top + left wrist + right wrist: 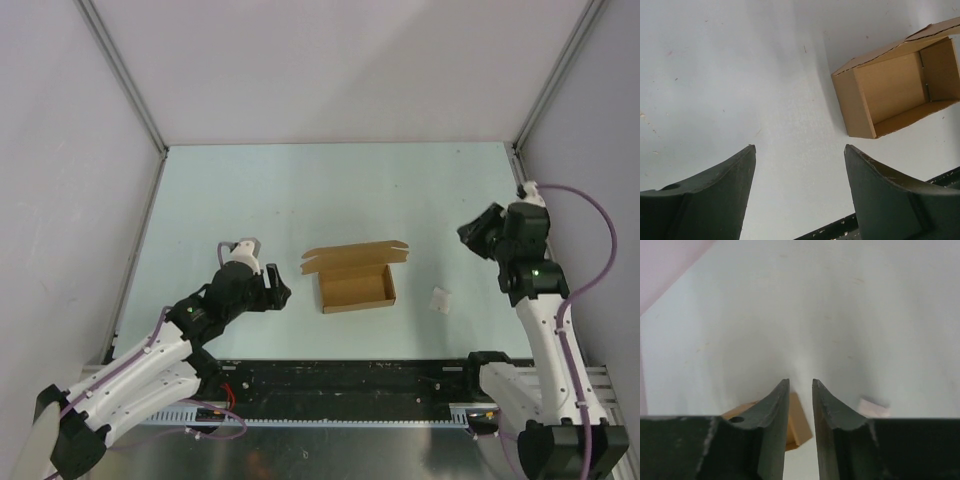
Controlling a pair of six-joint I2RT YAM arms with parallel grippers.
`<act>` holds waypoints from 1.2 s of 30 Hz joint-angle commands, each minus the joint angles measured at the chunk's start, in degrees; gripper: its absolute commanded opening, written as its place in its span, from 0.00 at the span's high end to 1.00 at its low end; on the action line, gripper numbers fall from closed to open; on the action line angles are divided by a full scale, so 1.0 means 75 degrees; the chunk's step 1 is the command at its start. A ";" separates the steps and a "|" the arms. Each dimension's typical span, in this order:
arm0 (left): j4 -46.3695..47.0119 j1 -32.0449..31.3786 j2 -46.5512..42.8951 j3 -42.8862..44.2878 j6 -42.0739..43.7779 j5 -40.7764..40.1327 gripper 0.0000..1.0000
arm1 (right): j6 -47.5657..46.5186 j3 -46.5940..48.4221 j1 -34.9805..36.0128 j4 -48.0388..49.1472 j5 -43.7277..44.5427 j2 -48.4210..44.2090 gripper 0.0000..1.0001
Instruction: Fold the paper box
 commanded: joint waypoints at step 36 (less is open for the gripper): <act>0.0052 0.0050 -0.0154 -0.0041 -0.0284 -0.0049 0.22 | 0.2061 -0.4512 -0.1756 0.1198 -0.0555 0.0319 0.51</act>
